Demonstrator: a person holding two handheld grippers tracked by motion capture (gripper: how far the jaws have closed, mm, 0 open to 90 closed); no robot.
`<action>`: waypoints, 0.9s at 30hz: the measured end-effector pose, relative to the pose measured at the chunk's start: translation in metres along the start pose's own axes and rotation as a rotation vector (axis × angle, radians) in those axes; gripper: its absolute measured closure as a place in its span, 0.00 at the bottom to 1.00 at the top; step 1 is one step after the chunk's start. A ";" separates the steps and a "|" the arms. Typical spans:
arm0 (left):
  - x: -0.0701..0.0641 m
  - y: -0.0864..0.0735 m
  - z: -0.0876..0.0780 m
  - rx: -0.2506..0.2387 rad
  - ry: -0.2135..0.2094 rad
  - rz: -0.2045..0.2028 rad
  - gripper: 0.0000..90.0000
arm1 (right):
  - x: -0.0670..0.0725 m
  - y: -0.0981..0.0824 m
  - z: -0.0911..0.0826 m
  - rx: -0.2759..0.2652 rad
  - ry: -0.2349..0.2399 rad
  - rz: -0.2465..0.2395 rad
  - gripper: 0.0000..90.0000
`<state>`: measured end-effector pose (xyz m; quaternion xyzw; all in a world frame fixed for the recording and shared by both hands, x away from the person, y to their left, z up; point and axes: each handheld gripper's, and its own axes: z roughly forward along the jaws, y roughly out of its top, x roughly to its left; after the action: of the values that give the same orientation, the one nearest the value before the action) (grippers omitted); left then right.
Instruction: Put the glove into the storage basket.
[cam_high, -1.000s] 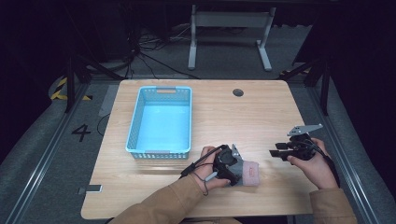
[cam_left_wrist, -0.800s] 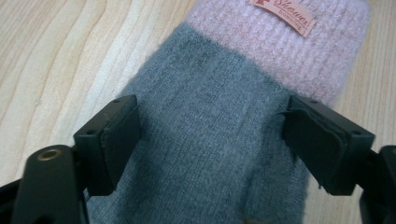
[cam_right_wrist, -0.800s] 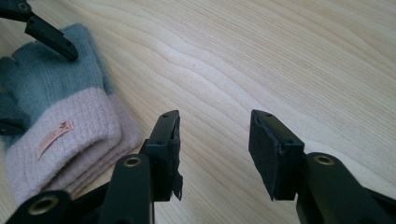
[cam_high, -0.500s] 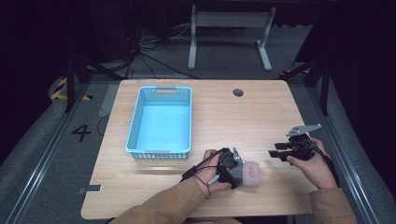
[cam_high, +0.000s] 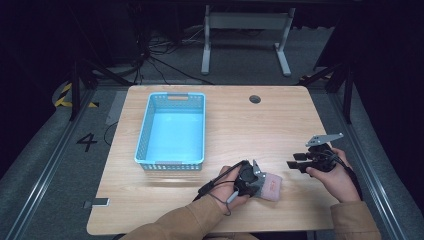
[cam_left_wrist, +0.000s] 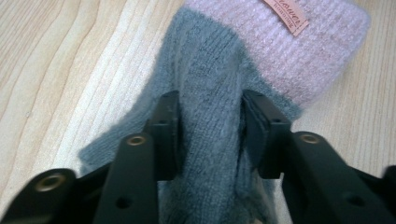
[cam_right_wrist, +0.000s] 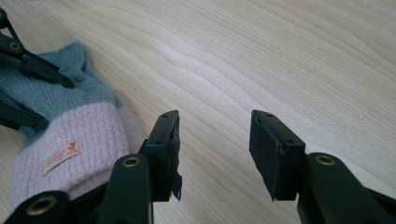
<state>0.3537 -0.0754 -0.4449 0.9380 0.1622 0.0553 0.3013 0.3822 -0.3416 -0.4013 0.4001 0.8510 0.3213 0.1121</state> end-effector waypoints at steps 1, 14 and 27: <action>0.000 0.000 0.000 -0.001 0.002 0.004 0.72 | -0.001 0.000 -0.001 -0.002 -0.002 0.001 0.60; 0.005 0.002 -0.021 -0.007 -0.024 -0.027 0.80 | -0.006 0.009 0.001 -0.022 0.004 -0.013 0.63; 0.025 0.005 -0.080 -0.085 -0.007 -0.052 0.80 | -0.008 0.026 0.011 -0.035 0.025 -0.041 0.64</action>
<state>0.3627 -0.0269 -0.3771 0.9200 0.1830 0.0512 0.3428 0.4081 -0.3304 -0.3934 0.3766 0.8545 0.3387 0.1148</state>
